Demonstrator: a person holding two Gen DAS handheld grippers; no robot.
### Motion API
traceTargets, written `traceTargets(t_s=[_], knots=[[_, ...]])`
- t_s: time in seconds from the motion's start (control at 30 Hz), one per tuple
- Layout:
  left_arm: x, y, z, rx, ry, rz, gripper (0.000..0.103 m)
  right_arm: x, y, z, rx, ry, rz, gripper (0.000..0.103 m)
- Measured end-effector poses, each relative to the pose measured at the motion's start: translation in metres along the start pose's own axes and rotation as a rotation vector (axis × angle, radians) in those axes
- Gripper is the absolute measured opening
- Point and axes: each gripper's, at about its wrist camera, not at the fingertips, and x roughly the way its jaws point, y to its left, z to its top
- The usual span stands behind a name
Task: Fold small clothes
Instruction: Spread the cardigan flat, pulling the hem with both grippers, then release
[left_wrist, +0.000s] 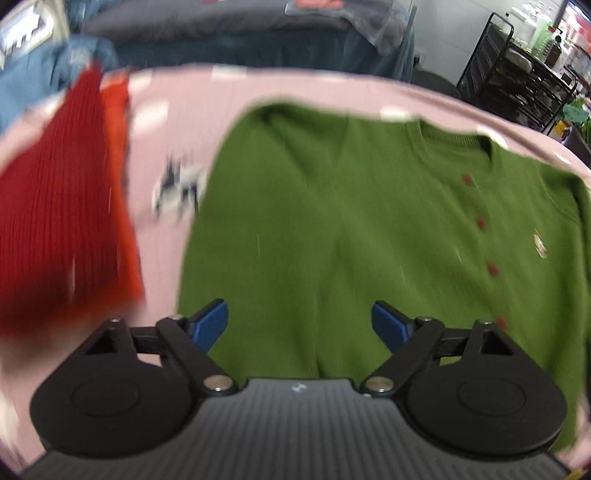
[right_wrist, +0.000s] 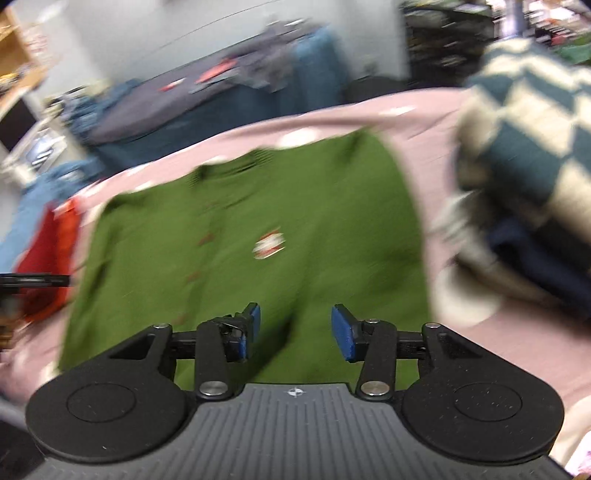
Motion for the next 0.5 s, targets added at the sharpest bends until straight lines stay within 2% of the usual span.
traceTargets(t_s=[0.07, 0.1, 0.17, 0.23, 0.33, 0.5], knots=[[-0.008, 0.006, -0.029, -0.034, 0.054, -0.041, 0.069, 0.0, 0.01, -0.01, -0.038, 0.058, 0.075, 0.071], [-0.013, 0.01, -0.044, -0.053, 0.075, -0.064, 0.068, 0.002, 0.015, -0.017, -0.057, 0.094, 0.098, 0.071], [-0.02, 0.016, -0.071, -0.077, 0.105, -0.111, 0.065, 0.006, 0.019, -0.029, -0.083, 0.163, 0.105, 0.069], [-0.024, 0.017, -0.094, -0.058, 0.142, -0.135, 0.065, 0.01, 0.017, -0.042, -0.08, 0.221, 0.104, 0.069], [-0.024, 0.013, -0.121, 0.002, 0.197, -0.133, 0.065, 0.016, 0.015, -0.06, -0.088, 0.285, 0.066, 0.069], [-0.012, 0.008, -0.155, 0.064, 0.222, -0.111, 0.065, 0.029, 0.016, -0.087, -0.114, 0.337, 0.092, 0.069]])
